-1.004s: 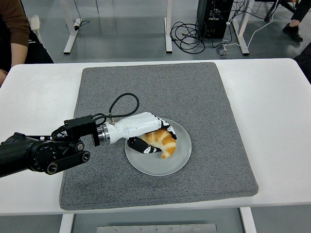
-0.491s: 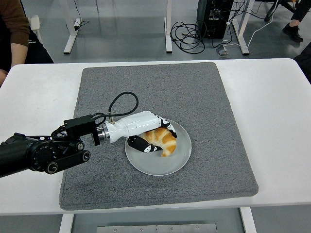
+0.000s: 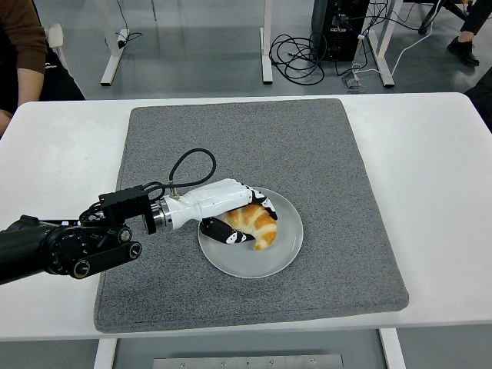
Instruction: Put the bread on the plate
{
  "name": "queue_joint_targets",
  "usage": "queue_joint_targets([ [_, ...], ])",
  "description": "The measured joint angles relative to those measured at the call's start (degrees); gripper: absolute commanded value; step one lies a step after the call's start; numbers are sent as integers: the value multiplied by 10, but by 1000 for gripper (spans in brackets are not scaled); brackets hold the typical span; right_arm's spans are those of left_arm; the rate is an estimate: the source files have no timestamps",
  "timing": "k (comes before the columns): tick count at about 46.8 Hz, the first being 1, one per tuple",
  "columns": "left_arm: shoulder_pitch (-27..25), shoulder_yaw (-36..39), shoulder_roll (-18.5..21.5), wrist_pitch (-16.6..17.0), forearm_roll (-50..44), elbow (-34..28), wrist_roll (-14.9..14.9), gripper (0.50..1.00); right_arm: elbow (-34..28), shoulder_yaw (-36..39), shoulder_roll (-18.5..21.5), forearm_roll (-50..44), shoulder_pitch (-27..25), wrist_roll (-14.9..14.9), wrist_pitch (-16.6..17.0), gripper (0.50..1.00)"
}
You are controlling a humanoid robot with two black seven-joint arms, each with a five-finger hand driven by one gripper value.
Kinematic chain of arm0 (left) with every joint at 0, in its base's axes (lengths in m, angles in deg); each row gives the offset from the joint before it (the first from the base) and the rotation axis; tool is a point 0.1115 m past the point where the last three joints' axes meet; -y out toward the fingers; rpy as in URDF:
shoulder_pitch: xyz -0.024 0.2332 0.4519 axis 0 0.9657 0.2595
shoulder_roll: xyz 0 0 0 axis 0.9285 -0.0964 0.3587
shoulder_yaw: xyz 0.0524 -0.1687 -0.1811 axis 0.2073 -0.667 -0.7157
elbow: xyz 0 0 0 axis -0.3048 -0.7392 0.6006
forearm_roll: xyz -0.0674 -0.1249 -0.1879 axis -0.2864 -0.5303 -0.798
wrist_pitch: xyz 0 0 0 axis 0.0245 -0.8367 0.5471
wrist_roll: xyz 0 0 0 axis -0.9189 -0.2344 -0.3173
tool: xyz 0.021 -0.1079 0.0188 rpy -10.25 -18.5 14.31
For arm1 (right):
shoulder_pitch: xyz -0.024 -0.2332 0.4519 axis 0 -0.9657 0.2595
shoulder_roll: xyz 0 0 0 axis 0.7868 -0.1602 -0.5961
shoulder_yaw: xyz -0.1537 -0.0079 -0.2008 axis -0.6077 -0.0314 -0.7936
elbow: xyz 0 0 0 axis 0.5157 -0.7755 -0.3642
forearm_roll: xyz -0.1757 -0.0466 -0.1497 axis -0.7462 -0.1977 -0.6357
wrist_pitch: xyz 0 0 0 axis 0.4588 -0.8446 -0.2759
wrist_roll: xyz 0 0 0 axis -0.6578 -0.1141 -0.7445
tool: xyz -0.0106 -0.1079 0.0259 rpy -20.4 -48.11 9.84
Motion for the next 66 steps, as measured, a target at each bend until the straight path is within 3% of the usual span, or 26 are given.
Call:
queue_joint_targets([
  [20,0,1,3,-2,-19,0,0,810,1,0,0,0,0,0,0,1000],
  [26,0,1,2,-3,-39,-1,0,931,1,0,0,0,0,0,0,1000],
  [29,0,1,2,-3,-53,-1,0,964,1,0,0,0,0,0,0,1000],
  [51,-3,-17,6,-3,-104,-2,0,972,1,0,0,0,0,0,0,1000],
  [60,-25,-45,11,-11,-169,-2,0,972,1,0,0,0,0,0,0,1000],
  [66,-46,-49,15,-33,-234,-1,0,972,1,0,0,0,0,0,0,1000],
])
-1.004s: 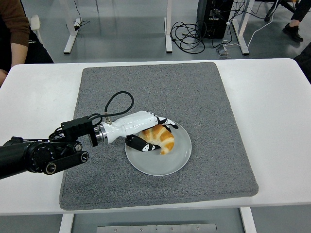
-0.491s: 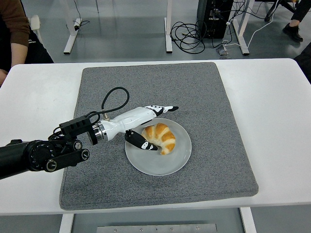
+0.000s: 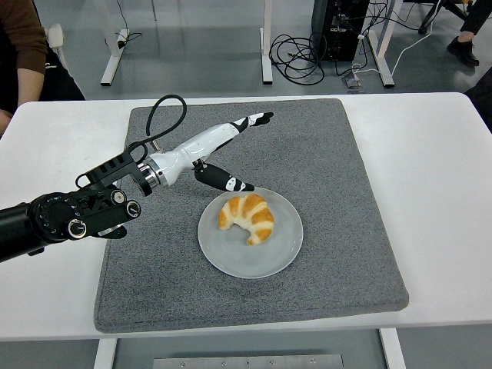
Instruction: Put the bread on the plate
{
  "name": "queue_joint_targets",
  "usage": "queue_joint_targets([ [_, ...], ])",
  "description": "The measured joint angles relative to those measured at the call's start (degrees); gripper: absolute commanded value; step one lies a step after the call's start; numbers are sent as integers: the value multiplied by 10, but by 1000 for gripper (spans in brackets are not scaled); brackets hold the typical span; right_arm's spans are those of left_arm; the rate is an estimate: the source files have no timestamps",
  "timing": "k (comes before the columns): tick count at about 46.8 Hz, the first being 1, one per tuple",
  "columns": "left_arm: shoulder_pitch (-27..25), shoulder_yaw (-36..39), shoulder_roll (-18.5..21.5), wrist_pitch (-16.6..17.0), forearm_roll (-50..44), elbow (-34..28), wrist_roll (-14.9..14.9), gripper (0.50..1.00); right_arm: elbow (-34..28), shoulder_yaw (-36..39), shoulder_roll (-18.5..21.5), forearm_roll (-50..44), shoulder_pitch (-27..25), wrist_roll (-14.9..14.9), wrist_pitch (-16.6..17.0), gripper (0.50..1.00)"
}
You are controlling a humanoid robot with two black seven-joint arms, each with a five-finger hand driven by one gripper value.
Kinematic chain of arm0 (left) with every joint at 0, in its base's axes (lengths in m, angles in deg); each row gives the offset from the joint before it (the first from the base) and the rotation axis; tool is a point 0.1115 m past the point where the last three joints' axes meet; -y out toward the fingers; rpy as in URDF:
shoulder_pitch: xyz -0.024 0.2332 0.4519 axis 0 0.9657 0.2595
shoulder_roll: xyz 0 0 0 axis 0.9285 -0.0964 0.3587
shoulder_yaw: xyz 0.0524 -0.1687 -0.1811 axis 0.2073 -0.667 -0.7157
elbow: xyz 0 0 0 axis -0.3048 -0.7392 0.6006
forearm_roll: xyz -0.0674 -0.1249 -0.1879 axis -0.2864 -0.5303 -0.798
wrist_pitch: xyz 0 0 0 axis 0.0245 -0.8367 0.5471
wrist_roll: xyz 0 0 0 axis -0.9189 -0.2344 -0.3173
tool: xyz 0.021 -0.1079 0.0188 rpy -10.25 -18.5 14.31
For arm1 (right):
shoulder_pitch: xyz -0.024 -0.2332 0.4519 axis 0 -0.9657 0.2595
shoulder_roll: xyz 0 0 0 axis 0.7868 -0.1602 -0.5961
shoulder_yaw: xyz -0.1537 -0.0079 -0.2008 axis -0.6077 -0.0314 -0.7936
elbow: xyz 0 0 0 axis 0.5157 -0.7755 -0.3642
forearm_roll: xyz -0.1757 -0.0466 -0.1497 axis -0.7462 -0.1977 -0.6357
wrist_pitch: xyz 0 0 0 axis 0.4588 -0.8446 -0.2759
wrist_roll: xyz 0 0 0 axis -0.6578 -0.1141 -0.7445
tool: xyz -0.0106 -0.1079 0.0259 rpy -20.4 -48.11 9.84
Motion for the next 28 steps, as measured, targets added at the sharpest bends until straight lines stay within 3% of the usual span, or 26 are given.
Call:
queue_joint_targets([
  [5,-10,-12,3,-35,-67,0,0,972,0,0,0,0,0,0,0,1000],
  [13,-17,-53,32,-133,-160,3,0,972,0,0,0,0,0,0,0,1000],
  [22,-15,-120,37,-199,-199,45,-1,972,0,1,0,0,0,0,0,1000],
  [28,-13,-151,37,-242,-220,79,-23,972,0,0,0,0,0,0,0,1000],
])
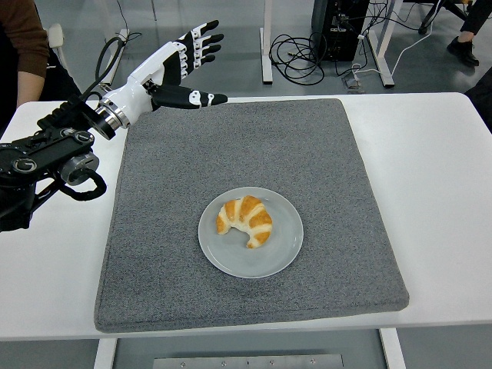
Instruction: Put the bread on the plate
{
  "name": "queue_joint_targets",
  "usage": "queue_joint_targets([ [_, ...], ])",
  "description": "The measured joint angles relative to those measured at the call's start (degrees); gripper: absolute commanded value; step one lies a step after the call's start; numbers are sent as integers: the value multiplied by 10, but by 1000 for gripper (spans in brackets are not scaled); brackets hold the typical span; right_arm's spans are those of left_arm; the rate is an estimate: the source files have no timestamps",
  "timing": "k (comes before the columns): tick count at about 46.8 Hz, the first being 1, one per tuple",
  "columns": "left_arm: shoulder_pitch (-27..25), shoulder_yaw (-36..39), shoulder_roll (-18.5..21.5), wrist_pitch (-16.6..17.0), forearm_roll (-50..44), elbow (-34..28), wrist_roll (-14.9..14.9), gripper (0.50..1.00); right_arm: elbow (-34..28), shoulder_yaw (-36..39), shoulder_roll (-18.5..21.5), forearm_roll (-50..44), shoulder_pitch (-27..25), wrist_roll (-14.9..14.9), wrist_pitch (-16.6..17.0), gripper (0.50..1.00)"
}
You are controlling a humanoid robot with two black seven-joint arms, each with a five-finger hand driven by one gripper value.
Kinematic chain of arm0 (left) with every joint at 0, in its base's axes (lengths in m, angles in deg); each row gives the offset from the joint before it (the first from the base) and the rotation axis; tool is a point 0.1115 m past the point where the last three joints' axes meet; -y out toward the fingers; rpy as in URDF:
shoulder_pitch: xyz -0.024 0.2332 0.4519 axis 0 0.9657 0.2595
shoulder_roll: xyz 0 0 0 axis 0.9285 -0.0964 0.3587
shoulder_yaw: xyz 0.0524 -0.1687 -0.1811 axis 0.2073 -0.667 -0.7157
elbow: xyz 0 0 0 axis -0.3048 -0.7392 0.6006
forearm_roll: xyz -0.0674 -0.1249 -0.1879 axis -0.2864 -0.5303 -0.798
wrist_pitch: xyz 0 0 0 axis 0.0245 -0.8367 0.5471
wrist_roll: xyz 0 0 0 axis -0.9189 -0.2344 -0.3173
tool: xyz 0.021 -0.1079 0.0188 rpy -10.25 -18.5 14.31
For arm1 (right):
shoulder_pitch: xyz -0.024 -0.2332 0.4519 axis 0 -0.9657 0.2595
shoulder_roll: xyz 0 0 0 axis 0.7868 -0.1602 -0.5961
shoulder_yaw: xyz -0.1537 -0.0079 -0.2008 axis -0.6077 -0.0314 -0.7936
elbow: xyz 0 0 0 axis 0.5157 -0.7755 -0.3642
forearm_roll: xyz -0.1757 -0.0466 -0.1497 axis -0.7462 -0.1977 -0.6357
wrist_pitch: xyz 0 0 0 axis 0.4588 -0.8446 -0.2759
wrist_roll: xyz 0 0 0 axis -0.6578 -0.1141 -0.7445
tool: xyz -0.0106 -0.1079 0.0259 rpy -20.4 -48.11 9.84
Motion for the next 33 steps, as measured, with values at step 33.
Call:
queue_joint_targets([
  [33,39,-51,6,-147,-158,66,-76,972,0,0,0,0,1,0,0,1000],
])
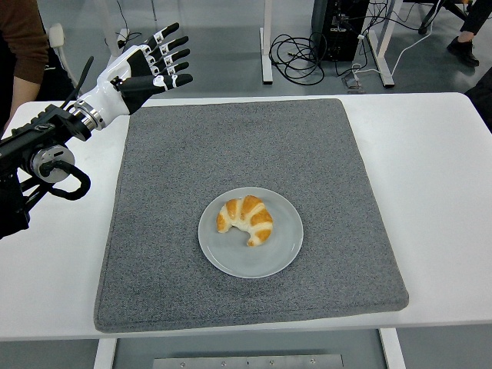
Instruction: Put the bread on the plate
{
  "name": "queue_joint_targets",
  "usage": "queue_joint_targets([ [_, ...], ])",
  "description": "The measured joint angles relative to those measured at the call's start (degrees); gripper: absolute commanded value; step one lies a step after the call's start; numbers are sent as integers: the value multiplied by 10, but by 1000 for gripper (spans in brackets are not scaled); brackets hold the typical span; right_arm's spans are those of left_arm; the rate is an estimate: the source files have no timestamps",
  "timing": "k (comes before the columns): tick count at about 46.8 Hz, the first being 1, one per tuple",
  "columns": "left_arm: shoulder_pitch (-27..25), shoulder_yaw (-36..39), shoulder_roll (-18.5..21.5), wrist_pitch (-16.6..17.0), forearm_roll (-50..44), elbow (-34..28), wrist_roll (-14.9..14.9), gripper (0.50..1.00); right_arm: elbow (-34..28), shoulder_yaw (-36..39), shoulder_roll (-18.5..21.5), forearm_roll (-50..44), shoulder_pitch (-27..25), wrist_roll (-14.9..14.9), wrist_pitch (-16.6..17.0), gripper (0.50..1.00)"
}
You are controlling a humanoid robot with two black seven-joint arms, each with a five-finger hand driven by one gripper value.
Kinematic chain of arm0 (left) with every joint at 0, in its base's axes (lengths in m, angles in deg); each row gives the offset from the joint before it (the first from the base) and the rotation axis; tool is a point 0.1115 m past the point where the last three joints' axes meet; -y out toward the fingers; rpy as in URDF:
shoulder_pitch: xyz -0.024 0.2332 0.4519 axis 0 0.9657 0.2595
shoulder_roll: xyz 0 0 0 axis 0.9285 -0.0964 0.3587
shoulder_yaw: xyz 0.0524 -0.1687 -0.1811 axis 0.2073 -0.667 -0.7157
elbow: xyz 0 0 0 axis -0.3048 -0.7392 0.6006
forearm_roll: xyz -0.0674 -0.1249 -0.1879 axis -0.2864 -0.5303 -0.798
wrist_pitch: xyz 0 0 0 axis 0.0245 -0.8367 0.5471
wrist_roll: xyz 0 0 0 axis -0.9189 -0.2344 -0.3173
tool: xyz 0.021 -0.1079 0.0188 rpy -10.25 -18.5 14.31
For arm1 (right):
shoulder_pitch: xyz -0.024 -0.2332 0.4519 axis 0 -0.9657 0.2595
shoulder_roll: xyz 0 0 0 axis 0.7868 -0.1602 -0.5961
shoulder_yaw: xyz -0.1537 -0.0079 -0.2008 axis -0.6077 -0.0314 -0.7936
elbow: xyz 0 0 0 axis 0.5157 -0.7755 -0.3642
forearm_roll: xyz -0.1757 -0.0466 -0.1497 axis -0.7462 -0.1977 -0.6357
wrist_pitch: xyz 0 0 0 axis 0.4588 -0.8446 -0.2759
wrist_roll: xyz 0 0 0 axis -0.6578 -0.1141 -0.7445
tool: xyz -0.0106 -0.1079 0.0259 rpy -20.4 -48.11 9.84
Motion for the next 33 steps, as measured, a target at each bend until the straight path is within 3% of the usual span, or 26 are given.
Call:
queue_joint_targets([
  [7,16,-18,3,-8,-1,1,-25,972,0,0,0,0,0,0,0,1000],
  [18,30,-50,1,-11,-20,23,-109,972,0,0,0,0,0,0,0,1000],
  [33,42,-50,-4,-9,-20,29,-113,974,0,0,0,0,0,0,0,1000],
])
